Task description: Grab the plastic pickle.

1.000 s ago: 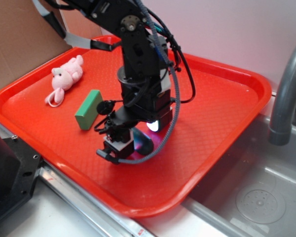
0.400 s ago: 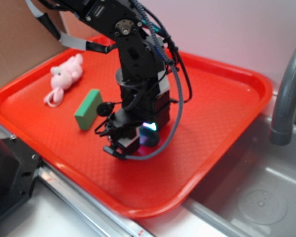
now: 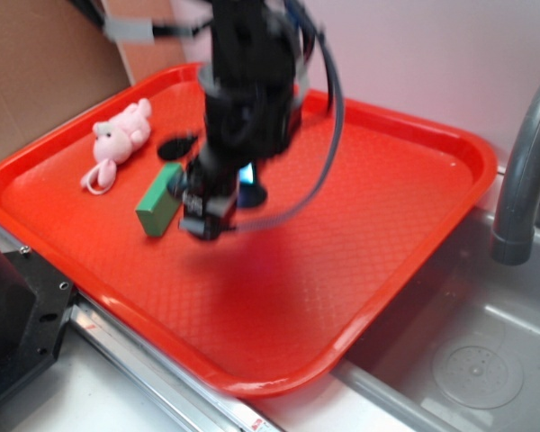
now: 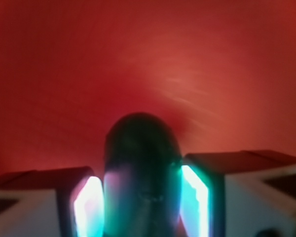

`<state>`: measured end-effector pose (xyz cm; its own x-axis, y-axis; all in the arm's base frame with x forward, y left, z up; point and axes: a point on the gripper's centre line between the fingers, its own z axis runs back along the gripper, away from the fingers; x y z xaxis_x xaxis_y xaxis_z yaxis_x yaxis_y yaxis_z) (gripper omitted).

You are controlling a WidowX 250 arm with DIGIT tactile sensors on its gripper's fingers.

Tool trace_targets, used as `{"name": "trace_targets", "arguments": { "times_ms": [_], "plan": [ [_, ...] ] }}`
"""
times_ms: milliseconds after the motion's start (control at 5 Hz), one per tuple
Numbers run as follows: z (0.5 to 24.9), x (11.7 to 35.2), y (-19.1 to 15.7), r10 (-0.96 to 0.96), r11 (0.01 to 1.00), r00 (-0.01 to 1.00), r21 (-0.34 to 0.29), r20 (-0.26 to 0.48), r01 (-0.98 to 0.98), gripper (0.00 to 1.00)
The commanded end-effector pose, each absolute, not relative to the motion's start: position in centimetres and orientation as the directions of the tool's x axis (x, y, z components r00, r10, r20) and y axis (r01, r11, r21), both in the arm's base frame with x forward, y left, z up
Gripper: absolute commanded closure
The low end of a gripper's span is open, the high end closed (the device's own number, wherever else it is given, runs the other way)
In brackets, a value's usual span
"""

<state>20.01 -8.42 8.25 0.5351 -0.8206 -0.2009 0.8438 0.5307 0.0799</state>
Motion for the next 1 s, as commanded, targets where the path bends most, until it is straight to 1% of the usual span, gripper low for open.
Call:
{"name": "trace_targets", "arguments": {
  "times_ms": [0, 200, 400, 600, 800],
  "plan": [
    [14.6, 19.2, -8.1, -0.483, 0.873, 0.873, 0.045, -0.068, 0.486, 1.0],
    [18.0, 18.6, -6.8, -0.298, 0.954, 0.953, -0.039, -0.048, 0.296, 1.0],
    [19.8, 18.1, -5.6, -0.218, 0.974, 0.976, -0.06, -0.011, 0.217, 1.0],
    [21.4, 17.2, -4.5, -0.154, 0.987, 0.987, -0.046, 0.036, 0.156, 1.0],
    [21.5, 17.2, -4.0, -0.151, 0.985, 0.983, -0.065, 0.104, 0.159, 1.0]
  ]
}}
